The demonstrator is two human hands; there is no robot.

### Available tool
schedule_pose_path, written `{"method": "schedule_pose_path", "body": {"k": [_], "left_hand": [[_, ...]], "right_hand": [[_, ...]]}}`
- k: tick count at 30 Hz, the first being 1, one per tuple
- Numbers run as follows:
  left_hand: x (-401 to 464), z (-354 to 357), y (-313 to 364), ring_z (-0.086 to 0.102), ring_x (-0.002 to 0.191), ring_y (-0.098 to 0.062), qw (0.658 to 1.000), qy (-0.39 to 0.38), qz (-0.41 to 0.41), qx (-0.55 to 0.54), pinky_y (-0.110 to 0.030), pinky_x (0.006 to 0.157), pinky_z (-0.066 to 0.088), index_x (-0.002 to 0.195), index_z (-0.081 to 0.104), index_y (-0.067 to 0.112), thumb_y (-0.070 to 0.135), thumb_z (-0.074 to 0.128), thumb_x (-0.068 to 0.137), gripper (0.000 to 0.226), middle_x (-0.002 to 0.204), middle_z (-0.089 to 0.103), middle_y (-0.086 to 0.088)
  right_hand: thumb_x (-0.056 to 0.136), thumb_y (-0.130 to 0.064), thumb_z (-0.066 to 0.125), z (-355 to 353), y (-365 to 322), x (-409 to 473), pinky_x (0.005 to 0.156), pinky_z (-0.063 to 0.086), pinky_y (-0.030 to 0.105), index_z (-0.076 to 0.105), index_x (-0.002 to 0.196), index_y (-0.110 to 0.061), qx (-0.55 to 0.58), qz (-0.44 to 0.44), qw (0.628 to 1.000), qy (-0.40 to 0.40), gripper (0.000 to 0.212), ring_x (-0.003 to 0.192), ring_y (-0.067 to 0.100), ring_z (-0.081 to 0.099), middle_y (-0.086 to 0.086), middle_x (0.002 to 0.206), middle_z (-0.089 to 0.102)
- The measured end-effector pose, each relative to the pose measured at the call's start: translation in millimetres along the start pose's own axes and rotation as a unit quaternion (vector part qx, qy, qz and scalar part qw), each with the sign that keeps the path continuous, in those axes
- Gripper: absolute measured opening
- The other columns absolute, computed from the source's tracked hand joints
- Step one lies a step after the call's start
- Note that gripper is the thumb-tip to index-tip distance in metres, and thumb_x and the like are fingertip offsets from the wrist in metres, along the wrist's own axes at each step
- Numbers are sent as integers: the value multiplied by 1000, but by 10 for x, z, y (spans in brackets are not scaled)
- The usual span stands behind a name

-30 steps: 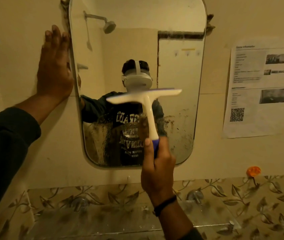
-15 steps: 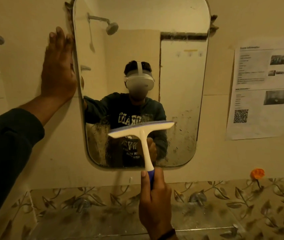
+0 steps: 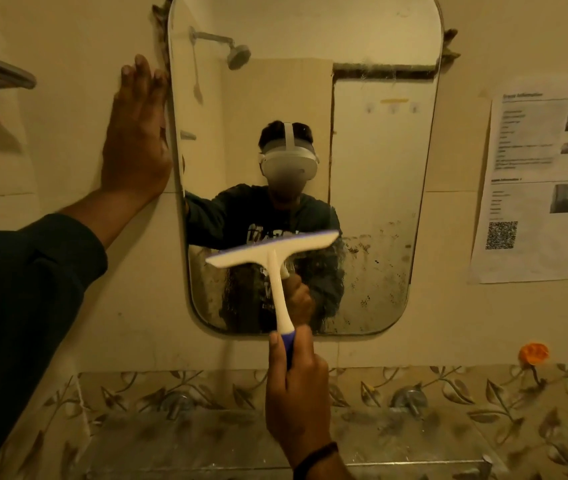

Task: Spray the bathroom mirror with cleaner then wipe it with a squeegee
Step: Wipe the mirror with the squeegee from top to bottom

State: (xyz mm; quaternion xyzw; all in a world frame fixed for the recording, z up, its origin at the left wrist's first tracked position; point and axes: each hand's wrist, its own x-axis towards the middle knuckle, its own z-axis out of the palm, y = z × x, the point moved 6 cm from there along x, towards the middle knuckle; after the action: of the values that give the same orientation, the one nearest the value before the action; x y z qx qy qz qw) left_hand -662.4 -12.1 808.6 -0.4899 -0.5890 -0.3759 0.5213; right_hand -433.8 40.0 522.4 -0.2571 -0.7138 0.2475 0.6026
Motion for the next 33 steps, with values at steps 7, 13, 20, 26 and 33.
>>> {"method": "schedule_pose_path", "body": {"k": [7, 13, 20, 26, 33], "left_hand": [[-7, -14, 13, 2, 154, -33, 1000, -3, -1, -2, -40, 127, 3, 159, 11, 13, 6, 23, 103, 57, 167, 6, -15], [2, 2, 2, 3, 154, -34, 1000, -1, -2, 0, -38, 127, 1, 159, 11, 13, 5, 22, 104, 57, 166, 6, -16], [-12, -22, 6, 3, 155, -32, 1000, -5, -4, -8, -38, 126, 2, 159, 14, 13, 0, 25, 100, 61, 167, 7, -14], [-22, -18, 40, 3, 155, -33, 1000, 6, -6, -4, -35, 125, -1, 158, 13, 12, 3, 24, 103, 57, 166, 7, -15], [-26, -16, 21, 4, 154, -34, 1000, 7, 3, 15, -40, 127, 3, 158, 12, 12, 8, 22, 105, 55, 166, 8, -16]], "right_hand": [[93, -63, 34, -40, -103, -75, 41, 46, 41, 42, 87, -34, 17, 7, 1000, 12, 31, 46, 16, 47, 1, 61, 51], [97, -51, 39, 3, -555, 482, 42, 50, 30, 42, 93, -32, 40, -57, 998, 7, 19, 51, 15, 54, -7, 69, 54], [90, -69, 28, 17, 90, -129, 46, 51, 34, 39, 91, -40, -35, -11, 998, -48, 31, 53, 16, 55, -2, 65, 55], [87, -74, 23, -72, 79, -283, 45, 47, 21, 38, 90, -42, -46, -2, 998, -38, 36, 55, 15, 55, -3, 63, 53], [96, -59, 32, 140, -540, 272, 42, 49, 32, 40, 92, -32, -22, -76, 996, -32, 28, 49, 14, 51, -6, 68, 53]]}}
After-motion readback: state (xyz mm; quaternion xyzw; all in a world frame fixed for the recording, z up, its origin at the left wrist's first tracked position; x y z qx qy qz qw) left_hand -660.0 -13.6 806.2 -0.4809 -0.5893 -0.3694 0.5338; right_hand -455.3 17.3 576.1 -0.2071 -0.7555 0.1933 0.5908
